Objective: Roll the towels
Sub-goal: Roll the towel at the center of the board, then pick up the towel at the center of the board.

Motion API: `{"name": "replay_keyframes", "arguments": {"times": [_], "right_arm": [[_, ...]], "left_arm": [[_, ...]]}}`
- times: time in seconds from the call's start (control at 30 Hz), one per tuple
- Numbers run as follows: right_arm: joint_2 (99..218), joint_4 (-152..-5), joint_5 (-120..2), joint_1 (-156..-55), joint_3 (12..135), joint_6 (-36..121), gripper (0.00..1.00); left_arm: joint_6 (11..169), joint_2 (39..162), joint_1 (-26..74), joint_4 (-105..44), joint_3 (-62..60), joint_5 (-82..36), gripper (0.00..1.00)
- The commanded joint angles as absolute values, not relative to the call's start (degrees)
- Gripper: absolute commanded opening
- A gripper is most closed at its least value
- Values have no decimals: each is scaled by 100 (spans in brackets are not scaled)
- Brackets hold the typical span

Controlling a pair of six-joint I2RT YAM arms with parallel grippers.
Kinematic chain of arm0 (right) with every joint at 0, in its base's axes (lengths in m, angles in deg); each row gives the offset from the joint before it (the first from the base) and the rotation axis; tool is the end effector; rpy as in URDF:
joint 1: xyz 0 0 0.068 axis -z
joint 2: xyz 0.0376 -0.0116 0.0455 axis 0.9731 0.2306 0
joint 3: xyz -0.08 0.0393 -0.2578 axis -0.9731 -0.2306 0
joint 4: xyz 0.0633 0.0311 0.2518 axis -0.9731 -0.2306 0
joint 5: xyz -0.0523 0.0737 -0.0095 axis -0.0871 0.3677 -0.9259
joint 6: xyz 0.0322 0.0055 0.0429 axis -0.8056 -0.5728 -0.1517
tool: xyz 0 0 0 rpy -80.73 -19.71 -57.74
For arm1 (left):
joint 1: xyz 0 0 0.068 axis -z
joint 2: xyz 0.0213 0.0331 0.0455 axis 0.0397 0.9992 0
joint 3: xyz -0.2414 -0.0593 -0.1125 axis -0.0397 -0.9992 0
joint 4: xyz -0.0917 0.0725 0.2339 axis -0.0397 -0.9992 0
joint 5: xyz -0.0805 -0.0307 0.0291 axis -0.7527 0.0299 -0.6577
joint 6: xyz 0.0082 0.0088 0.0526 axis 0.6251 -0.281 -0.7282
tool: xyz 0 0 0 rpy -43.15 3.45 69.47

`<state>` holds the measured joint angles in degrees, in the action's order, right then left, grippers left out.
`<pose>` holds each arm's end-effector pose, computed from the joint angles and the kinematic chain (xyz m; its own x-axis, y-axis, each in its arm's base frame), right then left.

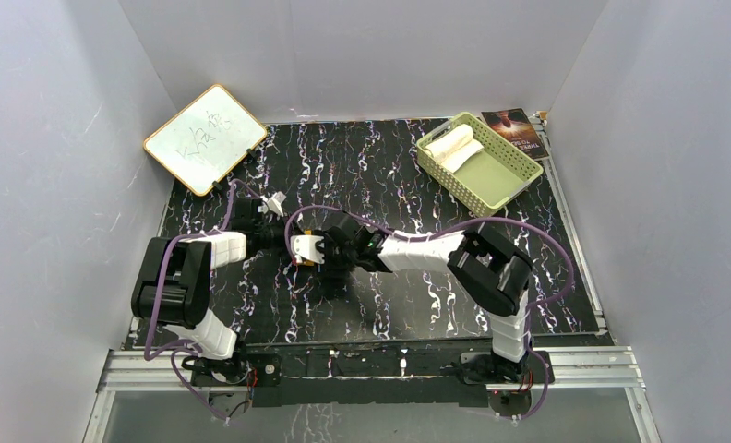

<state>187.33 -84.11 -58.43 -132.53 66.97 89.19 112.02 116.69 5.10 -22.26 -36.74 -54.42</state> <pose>0.2256 0.3414 0.1687 0.2424 -0.7684 -0.5922 -0.9326 -0.0162 -0.3606 0.2829 -0.0595 0.1393 -0.8832 -0.3125 -0.3497 0.0766 0.6394 -0.7651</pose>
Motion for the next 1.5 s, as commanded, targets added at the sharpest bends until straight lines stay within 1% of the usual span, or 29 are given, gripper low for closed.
{"name": "replay_keyframes", "arguments": {"times": [0.0, 0.2, 0.3, 0.4, 0.53, 0.6, 0.7, 0.8, 0.93, 0.97, 1.0, 1.03, 1.13, 1.23, 1.27, 1.33, 1.37, 1.4, 1.47], "right_arm": [[18808, -8010, -6268, -13368, 6519, 9164, 57], [19049, -8010, -6268, -13382, 6481, 9164, 57], [19139, -8010, -6268, -13243, 6676, 9164, 57], [19153, -8010, -6268, -13028, 6947, 9164, 57], [19101, -8010, -6268, -12747, 7235, 9164, 57], [19172, -8010, -6268, -12570, 7567, 9164, 57], [19366, -8010, -6268, -12218, 8187, 9164, 57], [19484, -8010, -6268, -11897, 8623, 9164, 57], [19692, -8010, -6268, -11537, 9113, 9164, 57], [19786, -8661, -6451, -11468, 9261, 5515, 38], [19927, -9360, -2747, -11421, 9393, 4109, 2], [20013, -9495, -2485, -11398, 9504, 3894, 0], [20209, -9558, -2425, -11375, 9610, 3798, 0], [20271, -9495, -2334, -11377, 9576, 3826, 0], [20181, -9381, -2397, -11383, 9498, 3898, 1], [19845, -9001, -2718, -11387, 9258, 4055, 23], [19668, -8842, -2894, -11392, 9190, 4189, 28], [19545, -8785, -2966, -11381, 9201, 4368, 30], [19433, -8957, -2917, -11372, 9425, 4822, 32]], "left_arm": [[10883, 11878, 552, -2807, -3625, -5022, 15], [10690, 11771, 546, -3111, -3327, -5444, 16], [10584, 11288, 411, -3550, -2990, -5647, 24], [10345, 10733, -69, -4309, -2483, -5583, 32], [10190, 10221, -1081, -4865, -2455, -5754, 32], [10103, 10110, -1300, -4990, -2604, -5761, 32], [10360, 10029, -1327, -4636, -3085, -5928, 32], [11063, 9911, -1284, -3665, -3766, -6255, 32], [11789, 9793, -997, -2578, -4281, -6168, 33], [11977, 9813, -909, -2309, -4351, -6129, 34], [12158, 9852, -808, -2058, -4397, -6077, 37], [12339, 9911, -712, -1781, -4449, -6026, 41], [12941, 10206, -490, -886, -4554, -5929, 47], [13342, 10612, -330, -247, -4505, -5907, 48], [13396, 10710, -298, -160, -4458, -5904, 48], [13392, 10816, -258, -132, -4342, -5885, 48], [13357, 10860, -236, -181, -4277, -5852, 48], [13303, 10918, -218, -237, -4205, -5828, 48], [13250, 11099, -186, -288, -4071, -5787, 49]]}}
